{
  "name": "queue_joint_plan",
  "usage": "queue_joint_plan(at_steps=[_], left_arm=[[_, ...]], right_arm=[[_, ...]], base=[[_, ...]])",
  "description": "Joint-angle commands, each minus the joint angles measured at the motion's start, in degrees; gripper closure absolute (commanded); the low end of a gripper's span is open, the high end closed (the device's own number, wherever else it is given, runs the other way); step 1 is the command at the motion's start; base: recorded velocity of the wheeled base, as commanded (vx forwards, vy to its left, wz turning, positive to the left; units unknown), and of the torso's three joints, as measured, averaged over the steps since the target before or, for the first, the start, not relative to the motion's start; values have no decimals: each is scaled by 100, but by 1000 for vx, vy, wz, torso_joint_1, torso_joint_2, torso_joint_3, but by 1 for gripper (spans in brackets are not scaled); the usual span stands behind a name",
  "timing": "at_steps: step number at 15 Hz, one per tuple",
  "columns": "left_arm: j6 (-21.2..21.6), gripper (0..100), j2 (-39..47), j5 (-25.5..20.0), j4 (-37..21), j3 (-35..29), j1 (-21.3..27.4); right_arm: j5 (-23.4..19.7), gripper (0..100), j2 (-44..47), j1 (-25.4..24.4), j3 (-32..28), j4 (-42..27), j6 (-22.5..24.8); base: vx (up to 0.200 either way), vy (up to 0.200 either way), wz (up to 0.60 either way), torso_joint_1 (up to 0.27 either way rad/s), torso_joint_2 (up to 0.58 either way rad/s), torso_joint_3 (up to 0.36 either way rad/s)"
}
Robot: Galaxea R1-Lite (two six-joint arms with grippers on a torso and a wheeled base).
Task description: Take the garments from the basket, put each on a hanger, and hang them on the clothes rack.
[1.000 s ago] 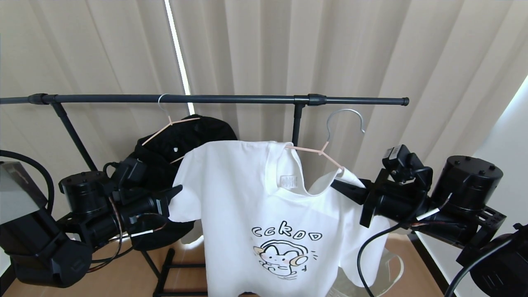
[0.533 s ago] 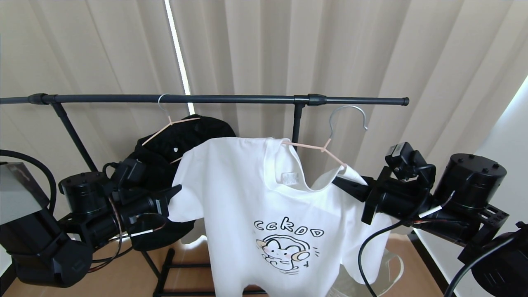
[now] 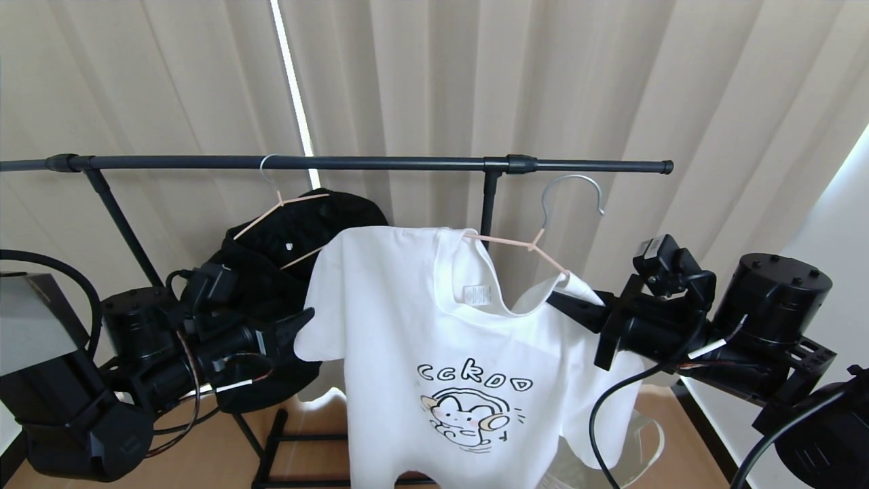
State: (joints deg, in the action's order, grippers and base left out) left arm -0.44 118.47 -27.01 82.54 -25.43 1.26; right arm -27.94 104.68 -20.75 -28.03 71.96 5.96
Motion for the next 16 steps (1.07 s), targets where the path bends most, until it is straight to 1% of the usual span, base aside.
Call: queue_joint_plan(at_steps=[1, 5, 7, 9, 10, 12, 13, 14, 16], left_arm=[[9, 0, 27, -6, 69, 82, 6], [9, 0, 18, -58, 368, 231, 24], [-9, 0, 1, -392, 728, 451, 24], [-53, 0, -34, -489, 746, 486, 6], [-79, 0, -122, -638, 746, 504, -29], [-325, 0, -395, -1078, 746, 618, -117], [-440, 0, -474, -1175, 746, 627, -117], [-642, 0, -614, -1227, 746, 618, -126], [-782, 0, -799, -1236, 746, 609, -117]], right_arm=[[-1, 100, 61, 1, -1, 2, 2], [-1, 100, 70, 1, -1, -7, 2], [-1, 100, 140, 1, -19, -7, 10], [8, 100, 184, 1, -36, -7, 10], [-1, 100, 193, 1, -36, -7, 10], [8, 100, 193, 1, -27, -7, 10], [8, 100, 202, 1, -27, -7, 10], [-1, 100, 211, 1, -19, -7, 10], [-1, 100, 325, -8, -19, 2, 10]], base=[[0, 0, 0, 0, 0, 0], [0, 0, 0, 0, 0, 0], [0, 0, 0, 0, 0, 0], [0, 0, 0, 0, 0, 0], [0, 0, 0, 0, 0, 0], [0, 0, 0, 0, 0, 0], [0, 0, 0, 0, 0, 0], [0, 0, 0, 0, 0, 0], [0, 0, 0, 0, 0, 0]])
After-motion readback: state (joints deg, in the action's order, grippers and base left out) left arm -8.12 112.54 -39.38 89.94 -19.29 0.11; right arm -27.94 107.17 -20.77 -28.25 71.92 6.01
